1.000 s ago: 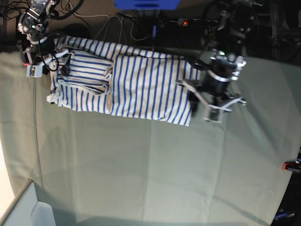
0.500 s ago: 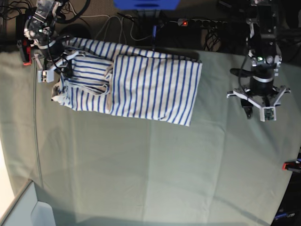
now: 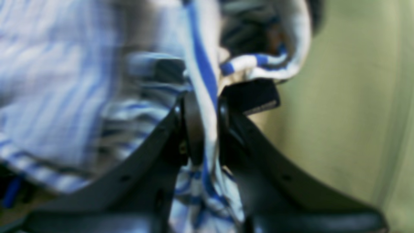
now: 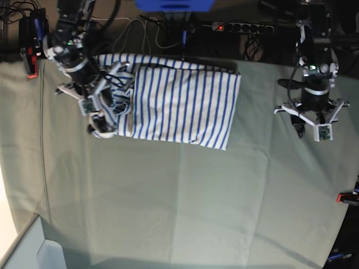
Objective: Layout the t-shirt on the table in an organized manner, then fold the t-shirt properly
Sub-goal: 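Grasp the other strip end with the right gripper and fold it over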
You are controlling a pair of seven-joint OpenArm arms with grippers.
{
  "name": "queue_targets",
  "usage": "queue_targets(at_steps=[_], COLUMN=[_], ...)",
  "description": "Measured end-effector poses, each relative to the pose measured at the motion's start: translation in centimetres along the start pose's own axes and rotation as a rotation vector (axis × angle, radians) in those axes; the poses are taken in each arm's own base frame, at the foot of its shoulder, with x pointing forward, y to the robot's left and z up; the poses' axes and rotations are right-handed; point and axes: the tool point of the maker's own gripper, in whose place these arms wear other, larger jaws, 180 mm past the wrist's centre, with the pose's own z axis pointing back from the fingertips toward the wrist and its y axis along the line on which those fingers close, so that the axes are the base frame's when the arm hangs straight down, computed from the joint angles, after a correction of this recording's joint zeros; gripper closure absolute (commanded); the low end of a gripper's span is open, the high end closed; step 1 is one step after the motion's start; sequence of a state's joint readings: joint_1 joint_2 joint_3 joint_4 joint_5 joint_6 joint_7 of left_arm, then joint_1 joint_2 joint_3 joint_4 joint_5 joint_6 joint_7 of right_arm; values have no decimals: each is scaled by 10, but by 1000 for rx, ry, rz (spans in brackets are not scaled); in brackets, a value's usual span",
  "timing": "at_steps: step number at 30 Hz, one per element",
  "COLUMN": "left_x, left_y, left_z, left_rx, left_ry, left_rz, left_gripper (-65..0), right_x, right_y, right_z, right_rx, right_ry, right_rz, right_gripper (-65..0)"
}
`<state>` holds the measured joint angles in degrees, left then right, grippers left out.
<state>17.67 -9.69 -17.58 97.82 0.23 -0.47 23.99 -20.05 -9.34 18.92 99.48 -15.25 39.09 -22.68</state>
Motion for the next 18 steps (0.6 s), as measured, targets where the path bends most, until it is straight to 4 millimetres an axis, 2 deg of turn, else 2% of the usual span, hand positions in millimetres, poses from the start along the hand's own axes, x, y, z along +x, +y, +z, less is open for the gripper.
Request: queue_targets(at_steps=[2, 6, 10, 13, 16, 18], left_x=[0, -1, 1, 0, 0, 0], left_y=[2, 24, 35, 45, 56, 61], left_z=[0, 1, 2, 3, 5, 6], left_rx=[1, 61, 87, 111, 142, 154], left_ry=[-1, 1, -5, -5, -4, -5], left_rz=[-5, 20, 24, 33, 40, 44], left_gripper=[-258, -258, -258, -258, -258, -258], right_x=[12, 34, 60, 80, 89, 94], right_y=[12, 40, 40, 47, 47, 54], right_z=[-2, -4, -7, -12, -14, -15], right_rx=[18, 68, -14, -42, -84, -64], right_ry=[-6, 0, -6, -28, -39, -52], right_rz=[33, 99, 63, 16, -73, -120], right_gripper=[0, 0, 0, 0, 0, 0])
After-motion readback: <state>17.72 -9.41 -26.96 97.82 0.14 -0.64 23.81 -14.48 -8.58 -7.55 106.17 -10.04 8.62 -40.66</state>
